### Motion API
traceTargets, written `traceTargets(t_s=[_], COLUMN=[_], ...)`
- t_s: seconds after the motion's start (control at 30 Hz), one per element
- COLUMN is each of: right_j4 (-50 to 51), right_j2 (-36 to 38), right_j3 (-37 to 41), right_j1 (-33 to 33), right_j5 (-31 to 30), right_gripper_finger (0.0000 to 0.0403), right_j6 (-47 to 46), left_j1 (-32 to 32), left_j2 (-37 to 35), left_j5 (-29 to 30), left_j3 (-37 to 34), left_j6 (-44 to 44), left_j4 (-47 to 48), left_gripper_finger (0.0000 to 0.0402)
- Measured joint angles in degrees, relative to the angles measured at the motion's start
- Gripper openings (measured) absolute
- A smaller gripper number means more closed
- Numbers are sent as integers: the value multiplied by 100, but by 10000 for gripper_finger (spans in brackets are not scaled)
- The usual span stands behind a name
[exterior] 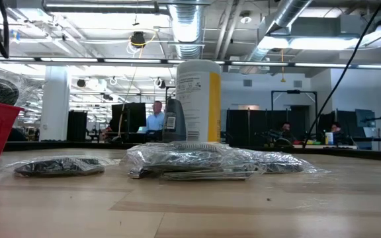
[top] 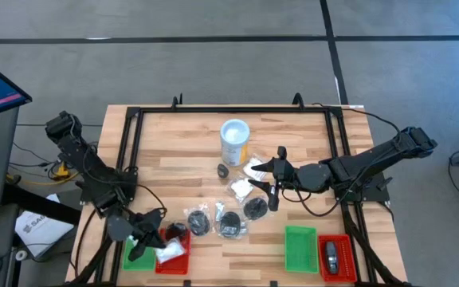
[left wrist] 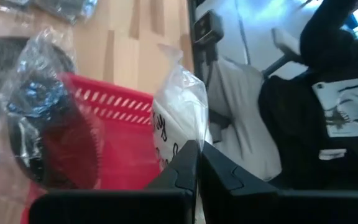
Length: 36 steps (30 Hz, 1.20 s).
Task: Pick & Place Travel size toiletries
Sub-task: Put the cotton pack into the left green bin
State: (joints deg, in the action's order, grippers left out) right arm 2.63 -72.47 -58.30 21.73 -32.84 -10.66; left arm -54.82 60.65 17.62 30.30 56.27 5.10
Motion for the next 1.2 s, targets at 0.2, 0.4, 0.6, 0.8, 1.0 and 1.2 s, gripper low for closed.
traceTargets(t_s=[0.2,0.4,0.6,0.8,1.0,1.2], right_j4=[11,13,15,20,20,22], right_j2=[0,0,0,0,0,0], right_j3=[0,0,0,0,0,0], right_j1=[0,-1,-1,1,1,-1], right_j5=[0,1,0,0,2,1], right_gripper_finger=[182,182,182,182,182,182], right_j6=[-6,-6,-4,9,7,7], left_j1=[-338,-515,-773,-1060,-1316,-1465], left_j2=[-522,-903,-1046,-1057,-1058,-1058], left_j5=[322,351,296,294,257,115], left_j3=[2,2,2,2,2,3], left_j6=[342,1032,1494,2291,3029,3411], left_j4=[481,1093,1286,1674,2133,2245], left_gripper_finger=[0,0,0,0,0,0])
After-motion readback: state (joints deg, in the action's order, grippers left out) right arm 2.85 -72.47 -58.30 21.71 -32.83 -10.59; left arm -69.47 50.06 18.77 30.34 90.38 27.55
